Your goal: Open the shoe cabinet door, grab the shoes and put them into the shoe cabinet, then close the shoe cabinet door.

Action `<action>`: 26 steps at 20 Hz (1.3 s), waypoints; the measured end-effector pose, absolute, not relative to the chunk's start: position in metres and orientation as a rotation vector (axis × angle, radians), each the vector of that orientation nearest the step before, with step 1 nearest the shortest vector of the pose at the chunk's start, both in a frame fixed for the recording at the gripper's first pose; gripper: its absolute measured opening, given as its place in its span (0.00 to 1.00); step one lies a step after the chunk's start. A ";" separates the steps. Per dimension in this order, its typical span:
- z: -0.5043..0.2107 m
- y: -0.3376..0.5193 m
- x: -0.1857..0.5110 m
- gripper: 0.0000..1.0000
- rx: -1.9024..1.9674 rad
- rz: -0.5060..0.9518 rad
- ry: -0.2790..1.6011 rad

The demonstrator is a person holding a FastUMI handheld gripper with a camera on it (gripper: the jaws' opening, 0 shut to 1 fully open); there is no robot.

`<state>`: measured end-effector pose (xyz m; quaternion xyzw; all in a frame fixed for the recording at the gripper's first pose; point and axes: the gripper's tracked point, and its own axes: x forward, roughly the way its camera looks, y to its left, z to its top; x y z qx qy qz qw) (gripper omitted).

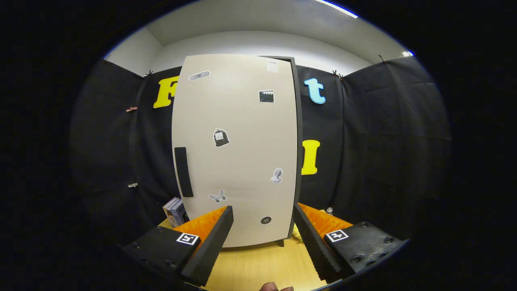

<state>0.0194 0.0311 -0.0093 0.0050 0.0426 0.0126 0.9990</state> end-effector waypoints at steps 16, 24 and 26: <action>-0.008 0.036 0.017 0.98 -0.002 0.050 0.073; -0.007 0.039 0.017 0.98 -0.004 0.068 0.063; -0.007 0.039 0.017 0.98 0.000 0.066 0.065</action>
